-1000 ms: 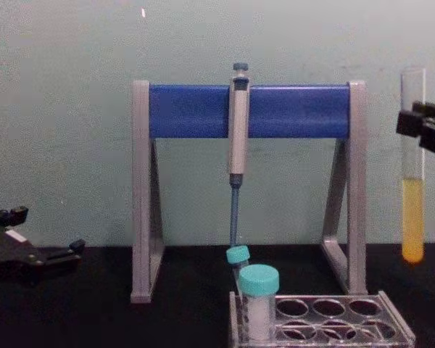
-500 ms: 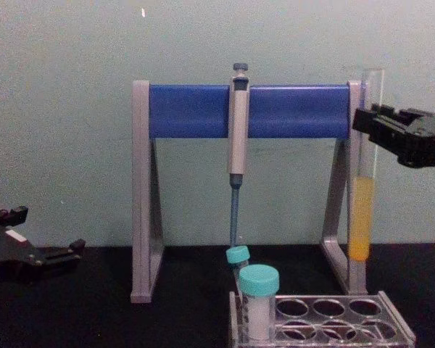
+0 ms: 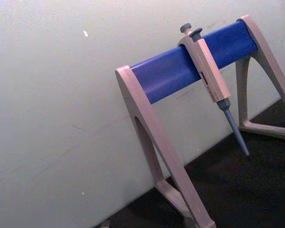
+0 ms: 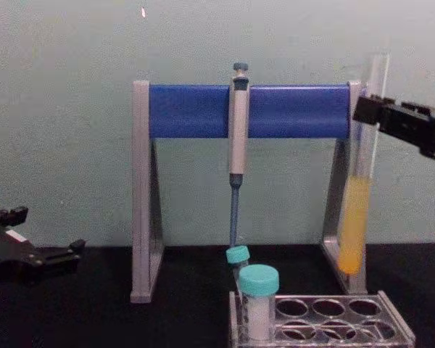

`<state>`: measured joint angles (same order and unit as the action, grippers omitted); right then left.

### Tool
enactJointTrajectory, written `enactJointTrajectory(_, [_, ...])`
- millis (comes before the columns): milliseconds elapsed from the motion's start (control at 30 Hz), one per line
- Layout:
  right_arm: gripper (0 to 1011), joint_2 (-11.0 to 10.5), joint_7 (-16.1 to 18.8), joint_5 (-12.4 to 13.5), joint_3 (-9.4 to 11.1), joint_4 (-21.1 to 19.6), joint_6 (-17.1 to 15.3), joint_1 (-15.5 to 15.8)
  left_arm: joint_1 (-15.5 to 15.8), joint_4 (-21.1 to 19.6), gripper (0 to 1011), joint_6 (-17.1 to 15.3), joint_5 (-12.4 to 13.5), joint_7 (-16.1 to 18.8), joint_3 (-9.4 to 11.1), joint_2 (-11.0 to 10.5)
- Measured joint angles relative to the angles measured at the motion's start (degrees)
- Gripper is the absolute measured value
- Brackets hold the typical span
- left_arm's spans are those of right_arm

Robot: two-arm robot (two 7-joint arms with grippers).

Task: Pick up the test tube from the test tube rack, shake it, then place it back into the test tube rack.

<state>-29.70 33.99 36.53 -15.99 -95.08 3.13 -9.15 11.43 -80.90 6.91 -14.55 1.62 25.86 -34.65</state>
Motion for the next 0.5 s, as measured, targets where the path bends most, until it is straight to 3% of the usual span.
enactJointTrajectory(133, [229,-2.5,1.3,-0.3,-0.4,-0.3,0.2,0.2,0.0,0.0,1001,0.0,0.0,0.0,0.0,0.0])
enactJointTrajectory(300, [229,-4.9,0.1,-2.7,-0.7,-0.5,1.0,0.5,0.0,0.0,1001,0.0,0.0,0.0,0.0,0.0])
enactJointTrajectory(500, [229,-4.6,-1.4,-3.9,-1.3,0.2,1.3,0.1,0.0,0.0,1001,0.0,0.0,0.0,0.0,0.0])
